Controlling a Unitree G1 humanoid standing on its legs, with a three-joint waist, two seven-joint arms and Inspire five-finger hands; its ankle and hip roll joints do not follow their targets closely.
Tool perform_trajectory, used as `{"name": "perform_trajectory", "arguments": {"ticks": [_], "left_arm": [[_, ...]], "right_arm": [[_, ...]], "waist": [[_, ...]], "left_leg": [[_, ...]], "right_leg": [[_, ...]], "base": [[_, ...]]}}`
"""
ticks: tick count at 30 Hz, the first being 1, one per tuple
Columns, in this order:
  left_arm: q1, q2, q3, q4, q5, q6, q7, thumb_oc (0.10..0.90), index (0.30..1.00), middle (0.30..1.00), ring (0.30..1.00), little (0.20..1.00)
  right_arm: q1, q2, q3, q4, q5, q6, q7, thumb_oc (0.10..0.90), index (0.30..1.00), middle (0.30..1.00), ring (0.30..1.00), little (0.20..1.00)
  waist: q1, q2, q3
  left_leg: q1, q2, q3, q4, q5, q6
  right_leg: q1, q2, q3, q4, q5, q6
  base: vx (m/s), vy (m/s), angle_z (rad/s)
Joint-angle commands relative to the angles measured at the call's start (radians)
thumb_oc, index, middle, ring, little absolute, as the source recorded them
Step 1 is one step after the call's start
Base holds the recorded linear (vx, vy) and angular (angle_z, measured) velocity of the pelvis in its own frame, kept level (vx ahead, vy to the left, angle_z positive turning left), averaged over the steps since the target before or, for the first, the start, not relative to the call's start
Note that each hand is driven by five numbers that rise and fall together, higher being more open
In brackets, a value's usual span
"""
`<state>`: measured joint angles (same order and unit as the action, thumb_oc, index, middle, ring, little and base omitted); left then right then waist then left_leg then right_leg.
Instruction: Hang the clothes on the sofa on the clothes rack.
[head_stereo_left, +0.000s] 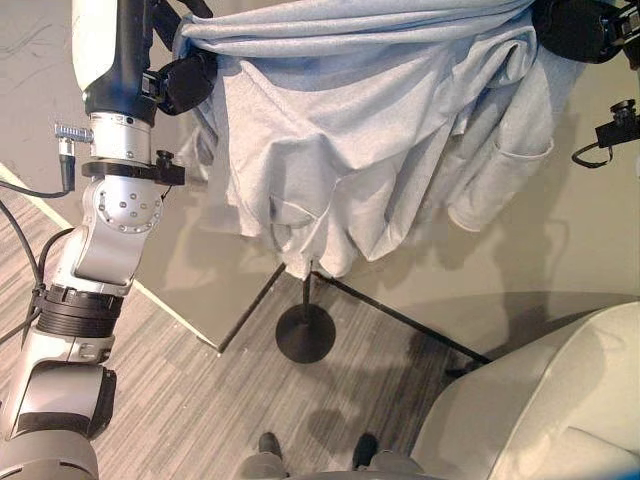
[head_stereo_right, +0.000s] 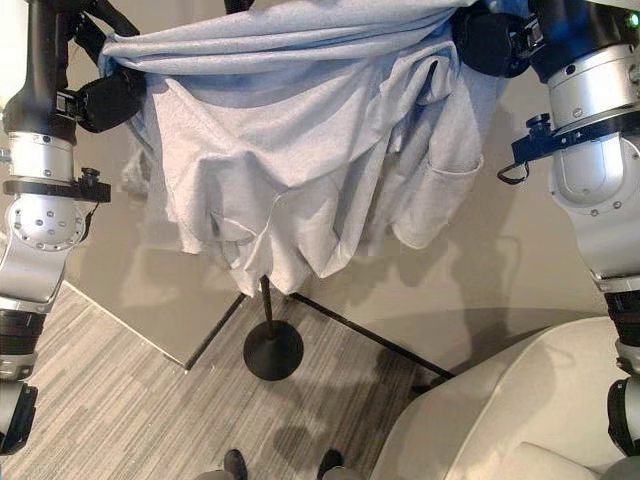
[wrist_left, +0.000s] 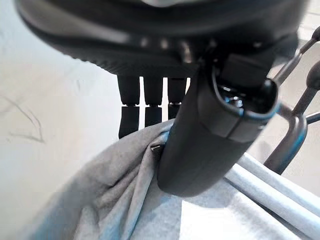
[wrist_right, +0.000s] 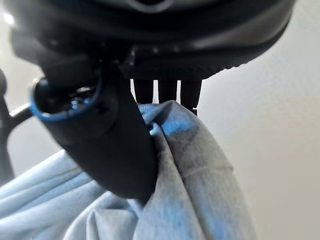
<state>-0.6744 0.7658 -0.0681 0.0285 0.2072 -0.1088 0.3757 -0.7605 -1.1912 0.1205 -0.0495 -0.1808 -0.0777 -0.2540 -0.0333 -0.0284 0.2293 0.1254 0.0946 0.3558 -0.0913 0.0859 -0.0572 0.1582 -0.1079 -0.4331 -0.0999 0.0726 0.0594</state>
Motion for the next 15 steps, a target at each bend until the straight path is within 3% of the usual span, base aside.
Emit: {"name": "perform_trajectory", "arguments": {"ticks": [1,4,5,15], "left_arm": [[0.014,0.094,0.141,-0.032,0.012,-0.033,0.098,0.400,0.300,0.300,0.300,0.300],[0.049,0.120,0.175,-0.043,0.021,-0.035,0.105,0.400,0.300,0.300,0.300,0.300],[0.090,0.162,0.214,-0.025,0.036,-0.027,0.119,0.400,0.300,0.300,0.300,0.300],[0.065,0.256,0.217,0.118,0.002,-0.003,0.180,0.400,0.300,0.300,0.300,0.300]], "right_arm": [[0.021,-0.005,-0.126,0.013,0.025,-0.005,-0.079,0.400,0.300,0.300,0.300,0.300],[0.056,-0.003,-0.158,-0.002,0.040,-0.017,-0.073,0.400,0.300,0.300,0.300,0.300],[0.070,-0.010,-0.164,0.003,0.041,-0.018,-0.066,0.400,0.300,0.300,0.300,0.300],[-0.003,-0.025,-0.136,0.046,0.129,-0.042,-0.107,0.400,0.300,0.300,0.300,0.300]], "waist": [[0.018,-0.036,-0.174],[0.022,-0.035,-0.175],[0.029,-0.033,-0.176],[0.028,-0.032,-0.186]], "left_leg": [[0.071,0.005,0.060,0.004,-0.147,-0.037],[0.074,0.002,0.059,0.004,-0.150,-0.037],[0.082,0.001,0.063,0.004,-0.154,-0.038],[0.092,0.008,0.057,0.004,-0.167,-0.049]], "right_leg": [[0.002,-0.093,-0.020,0.013,-0.072,0.100],[0.005,-0.097,-0.023,0.013,-0.070,0.102],[0.011,-0.098,-0.024,0.013,-0.071,0.103],[0.014,-0.093,-0.007,0.013,-0.082,0.112]], "base": [[0.02,-0.001,0.10],[0.00,0.000,0.00],[0.08,0.009,0.00],[0.01,0.001,-0.01]]}}
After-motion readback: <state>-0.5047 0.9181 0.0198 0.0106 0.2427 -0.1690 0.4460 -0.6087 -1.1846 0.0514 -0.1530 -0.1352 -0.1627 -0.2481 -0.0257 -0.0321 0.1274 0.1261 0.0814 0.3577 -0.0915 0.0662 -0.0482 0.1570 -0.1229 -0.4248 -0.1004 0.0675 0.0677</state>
